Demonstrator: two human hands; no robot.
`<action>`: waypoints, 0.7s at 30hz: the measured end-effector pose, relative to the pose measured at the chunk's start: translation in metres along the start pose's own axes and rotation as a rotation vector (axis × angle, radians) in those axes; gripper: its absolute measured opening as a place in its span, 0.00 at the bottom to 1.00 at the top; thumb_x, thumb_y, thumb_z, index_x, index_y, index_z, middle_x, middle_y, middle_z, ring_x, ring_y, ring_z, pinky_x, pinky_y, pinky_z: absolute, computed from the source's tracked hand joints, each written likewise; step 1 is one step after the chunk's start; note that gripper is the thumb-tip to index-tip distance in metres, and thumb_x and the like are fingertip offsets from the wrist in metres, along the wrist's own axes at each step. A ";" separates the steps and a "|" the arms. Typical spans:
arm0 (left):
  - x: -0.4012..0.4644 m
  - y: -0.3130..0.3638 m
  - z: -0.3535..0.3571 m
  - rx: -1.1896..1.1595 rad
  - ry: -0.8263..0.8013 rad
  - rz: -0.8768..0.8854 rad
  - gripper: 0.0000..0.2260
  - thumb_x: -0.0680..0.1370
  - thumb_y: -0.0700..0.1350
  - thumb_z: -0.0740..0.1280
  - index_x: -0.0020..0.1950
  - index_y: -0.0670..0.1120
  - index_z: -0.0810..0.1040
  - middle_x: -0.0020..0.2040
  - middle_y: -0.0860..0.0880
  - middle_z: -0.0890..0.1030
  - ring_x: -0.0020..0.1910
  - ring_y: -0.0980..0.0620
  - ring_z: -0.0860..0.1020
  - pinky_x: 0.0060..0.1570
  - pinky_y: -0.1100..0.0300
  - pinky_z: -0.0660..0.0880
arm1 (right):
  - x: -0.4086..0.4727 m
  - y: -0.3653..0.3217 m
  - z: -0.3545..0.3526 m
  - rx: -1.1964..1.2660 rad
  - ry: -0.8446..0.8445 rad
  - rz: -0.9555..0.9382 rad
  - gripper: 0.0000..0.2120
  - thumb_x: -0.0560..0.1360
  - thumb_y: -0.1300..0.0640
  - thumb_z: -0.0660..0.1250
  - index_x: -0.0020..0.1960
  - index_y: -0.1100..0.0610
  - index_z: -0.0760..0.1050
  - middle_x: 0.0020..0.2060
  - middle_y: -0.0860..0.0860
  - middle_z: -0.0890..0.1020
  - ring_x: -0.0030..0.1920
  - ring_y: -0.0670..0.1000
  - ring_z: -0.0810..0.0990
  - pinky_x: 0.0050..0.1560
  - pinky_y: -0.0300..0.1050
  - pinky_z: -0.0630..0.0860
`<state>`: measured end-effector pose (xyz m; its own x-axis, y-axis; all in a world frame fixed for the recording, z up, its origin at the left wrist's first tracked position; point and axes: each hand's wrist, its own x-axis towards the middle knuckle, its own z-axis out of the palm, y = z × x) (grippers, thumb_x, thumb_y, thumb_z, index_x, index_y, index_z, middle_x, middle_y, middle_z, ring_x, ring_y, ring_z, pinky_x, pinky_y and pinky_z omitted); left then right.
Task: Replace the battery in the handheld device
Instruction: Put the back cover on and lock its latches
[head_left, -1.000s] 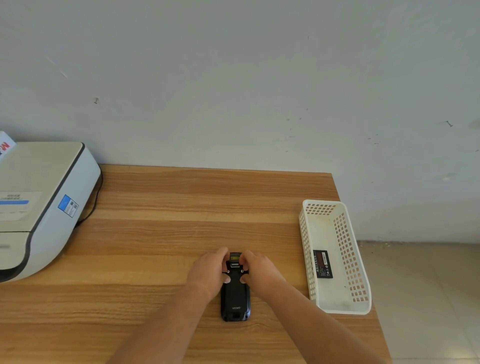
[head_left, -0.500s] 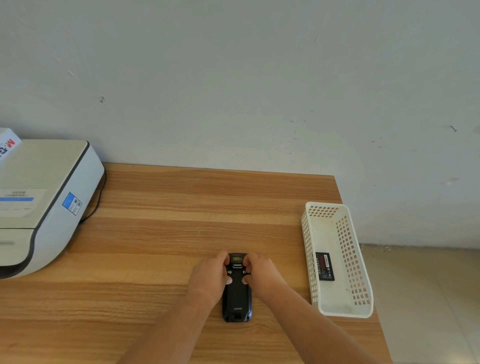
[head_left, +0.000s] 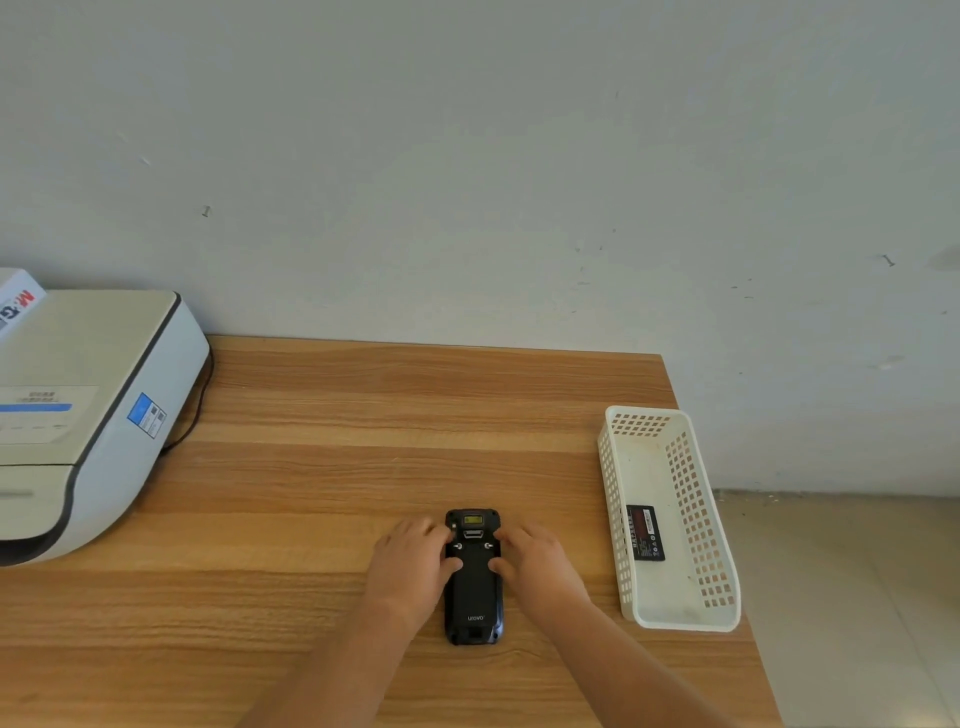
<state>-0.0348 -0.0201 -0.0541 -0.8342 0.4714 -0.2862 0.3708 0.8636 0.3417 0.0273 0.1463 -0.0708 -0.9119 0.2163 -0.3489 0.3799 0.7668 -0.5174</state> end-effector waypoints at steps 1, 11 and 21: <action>-0.004 -0.001 0.002 0.039 0.000 0.025 0.18 0.79 0.56 0.64 0.68 0.54 0.72 0.64 0.56 0.73 0.65 0.54 0.69 0.65 0.55 0.67 | -0.004 0.000 0.000 -0.022 0.006 -0.021 0.20 0.79 0.49 0.65 0.70 0.49 0.70 0.64 0.45 0.71 0.65 0.45 0.66 0.65 0.40 0.67; -0.011 -0.002 0.011 0.037 -0.059 0.018 0.20 0.80 0.59 0.61 0.70 0.54 0.72 0.65 0.55 0.73 0.66 0.54 0.69 0.66 0.55 0.66 | -0.012 -0.009 0.002 0.084 0.016 0.118 0.13 0.77 0.48 0.67 0.59 0.51 0.77 0.52 0.45 0.78 0.50 0.43 0.76 0.49 0.36 0.73; 0.027 0.001 0.002 -0.464 -0.338 -0.493 0.12 0.76 0.52 0.72 0.49 0.45 0.75 0.40 0.45 0.85 0.31 0.52 0.81 0.31 0.60 0.77 | 0.024 -0.023 -0.011 0.310 -0.221 0.505 0.14 0.73 0.48 0.73 0.45 0.52 0.69 0.42 0.50 0.81 0.39 0.48 0.81 0.41 0.42 0.80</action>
<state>-0.0563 -0.0055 -0.0634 -0.6609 0.1435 -0.7366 -0.2850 0.8600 0.4232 -0.0055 0.1407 -0.0584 -0.5675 0.3505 -0.7451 0.8125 0.3848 -0.4379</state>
